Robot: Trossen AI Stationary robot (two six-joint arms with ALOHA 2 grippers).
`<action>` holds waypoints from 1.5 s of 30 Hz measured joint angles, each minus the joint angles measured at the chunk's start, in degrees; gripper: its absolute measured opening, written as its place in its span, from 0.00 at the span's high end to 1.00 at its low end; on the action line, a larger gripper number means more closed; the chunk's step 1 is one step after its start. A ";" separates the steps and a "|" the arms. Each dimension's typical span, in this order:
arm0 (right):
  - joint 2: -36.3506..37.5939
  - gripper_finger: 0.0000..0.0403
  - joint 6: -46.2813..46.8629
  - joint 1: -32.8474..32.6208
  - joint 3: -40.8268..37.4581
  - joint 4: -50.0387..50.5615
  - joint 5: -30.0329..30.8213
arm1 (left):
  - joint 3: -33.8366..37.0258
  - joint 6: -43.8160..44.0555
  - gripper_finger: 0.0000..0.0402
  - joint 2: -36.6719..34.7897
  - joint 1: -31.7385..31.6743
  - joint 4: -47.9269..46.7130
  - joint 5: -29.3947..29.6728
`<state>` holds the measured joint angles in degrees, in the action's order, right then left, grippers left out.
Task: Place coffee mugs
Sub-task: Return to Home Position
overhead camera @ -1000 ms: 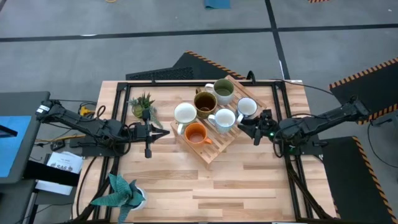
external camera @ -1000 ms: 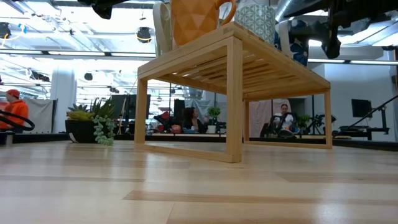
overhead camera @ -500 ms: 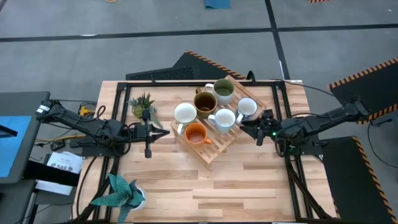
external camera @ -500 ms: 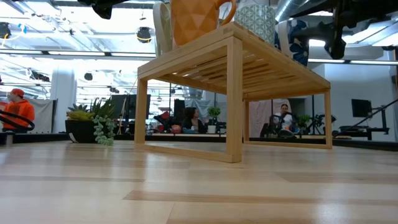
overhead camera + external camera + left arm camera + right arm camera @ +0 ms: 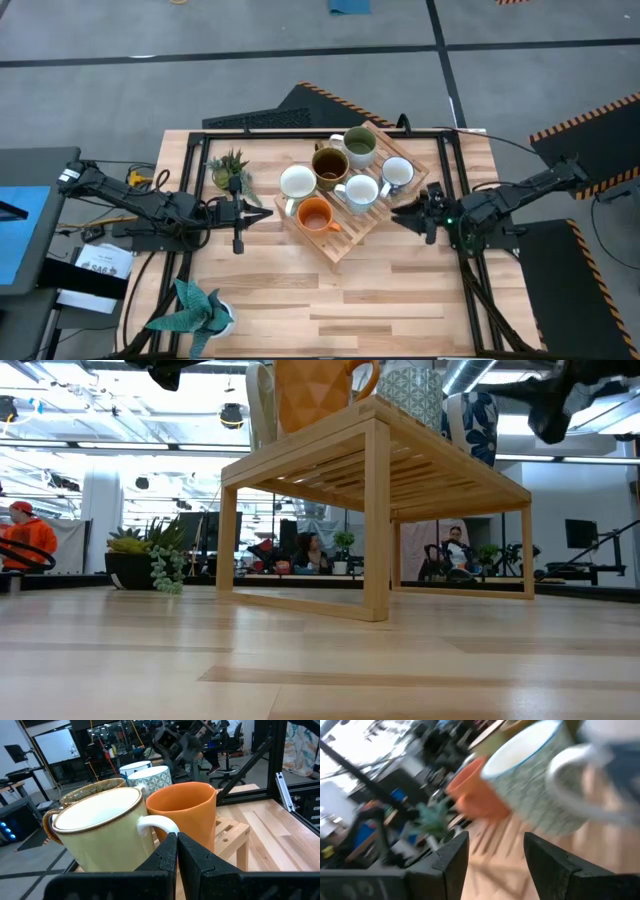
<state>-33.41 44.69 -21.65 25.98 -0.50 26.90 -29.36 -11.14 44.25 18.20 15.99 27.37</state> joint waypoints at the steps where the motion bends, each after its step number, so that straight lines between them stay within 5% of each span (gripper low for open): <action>1: 0.10 0.46 0.31 -0.96 0.00 -0.01 -0.79 | 0.00 0.00 1.00 0.02 -0.02 0.00 -0.01; 12: -5.38 0.54 -10.35 -9.59 0.00 -2.92 -1.49 | 0.04 2.21 1.00 -1.08 0.74 -0.95 -0.17; 20: -5.70 0.95 -25.39 -11.36 0.00 -1.04 -0.02 | 0.04 -3.83 1.00 -9.84 1.03 -3.13 -0.70; 25: -5.70 0.94 -25.28 -11.33 0.00 0.24 0.90 | 0.20 -3.68 1.00 -17.59 -2.34 -12.26 -13.30; 29: -5.55 0.96 -28.14 -11.34 0.00 0.16 1.00 | 5.21 -2.89 1.00 -21.11 -4.57 -9.58 -21.41; 35: -5.57 0.94 -31.10 -11.21 0.00 0.17 1.47 | 14.19 0.29 1.00 -23.47 -6.08 -6.91 -21.65; 40: -5.15 0.95 -31.10 -11.22 0.00 0.19 1.48 | 15.83 -1.43 1.00 -28.26 -6.03 -6.10 -26.11; 45: -5.09 0.95 -30.99 -11.21 0.00 0.18 1.66 | 18.08 -1.89 1.00 -33.11 -6.03 -7.09 -24.51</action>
<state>-38.50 13.70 -32.86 25.98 -0.32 28.56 -11.29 -13.02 11.15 12.16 8.90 2.87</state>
